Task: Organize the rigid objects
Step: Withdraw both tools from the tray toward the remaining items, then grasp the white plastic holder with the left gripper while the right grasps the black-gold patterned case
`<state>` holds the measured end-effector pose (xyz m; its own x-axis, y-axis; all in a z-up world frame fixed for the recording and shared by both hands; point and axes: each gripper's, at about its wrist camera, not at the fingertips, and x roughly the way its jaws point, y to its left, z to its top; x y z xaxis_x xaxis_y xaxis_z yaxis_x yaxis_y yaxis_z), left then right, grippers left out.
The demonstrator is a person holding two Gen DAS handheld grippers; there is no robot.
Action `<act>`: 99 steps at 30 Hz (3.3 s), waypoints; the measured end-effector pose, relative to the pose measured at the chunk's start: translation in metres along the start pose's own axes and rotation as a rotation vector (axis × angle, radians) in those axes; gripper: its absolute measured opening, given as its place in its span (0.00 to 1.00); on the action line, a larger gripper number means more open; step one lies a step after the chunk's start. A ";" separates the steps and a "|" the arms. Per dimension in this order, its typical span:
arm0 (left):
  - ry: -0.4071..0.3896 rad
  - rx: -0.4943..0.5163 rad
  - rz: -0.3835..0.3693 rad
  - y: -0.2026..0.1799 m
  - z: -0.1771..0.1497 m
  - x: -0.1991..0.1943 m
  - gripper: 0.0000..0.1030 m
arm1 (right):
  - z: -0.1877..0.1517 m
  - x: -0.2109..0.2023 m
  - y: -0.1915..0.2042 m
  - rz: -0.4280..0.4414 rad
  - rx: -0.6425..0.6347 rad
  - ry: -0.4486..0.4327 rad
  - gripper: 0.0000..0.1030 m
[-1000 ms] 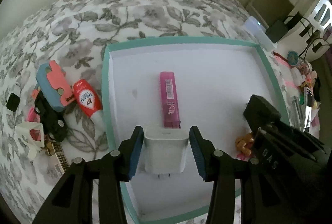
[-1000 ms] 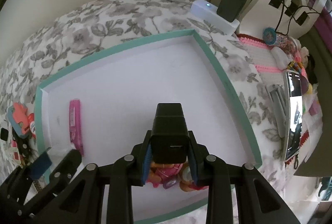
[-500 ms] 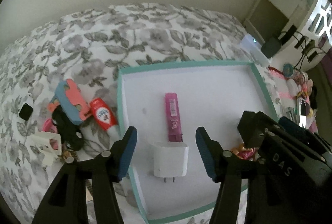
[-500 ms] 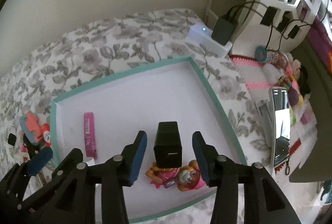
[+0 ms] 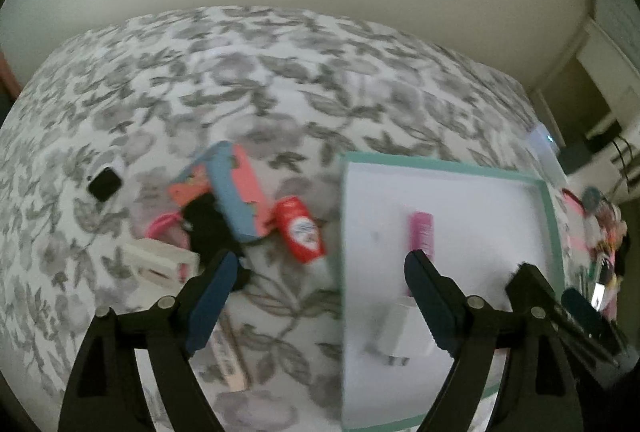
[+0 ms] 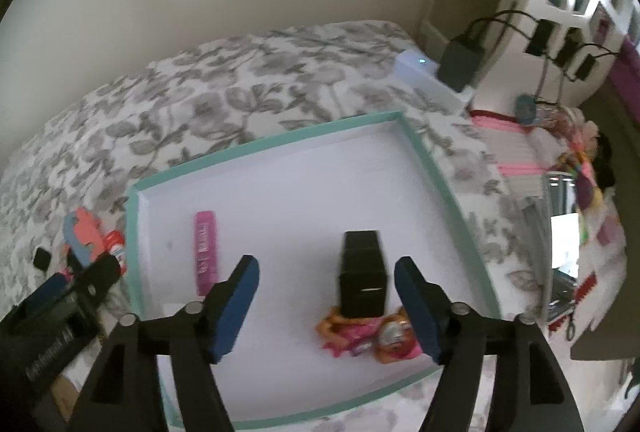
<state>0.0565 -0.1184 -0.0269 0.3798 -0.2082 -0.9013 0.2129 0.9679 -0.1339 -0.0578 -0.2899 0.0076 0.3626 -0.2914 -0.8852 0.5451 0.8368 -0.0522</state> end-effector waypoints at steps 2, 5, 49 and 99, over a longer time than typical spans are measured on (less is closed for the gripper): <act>0.001 -0.017 0.023 0.012 0.002 0.000 0.84 | -0.002 0.001 0.007 0.016 -0.013 0.001 0.81; -0.010 -0.047 0.072 0.030 0.005 -0.002 0.84 | -0.006 0.003 0.018 0.058 -0.034 0.008 0.87; 0.044 -0.299 0.134 0.182 0.006 -0.002 0.95 | -0.057 0.019 0.175 0.328 -0.332 0.124 0.92; 0.137 -0.227 -0.011 0.145 0.010 0.016 0.95 | -0.068 0.042 0.175 0.334 -0.315 0.225 0.31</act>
<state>0.1025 0.0172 -0.0565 0.2496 -0.2125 -0.9447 0.0032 0.9758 -0.2187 0.0013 -0.1242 -0.0707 0.2873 0.0944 -0.9532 0.1599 0.9765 0.1449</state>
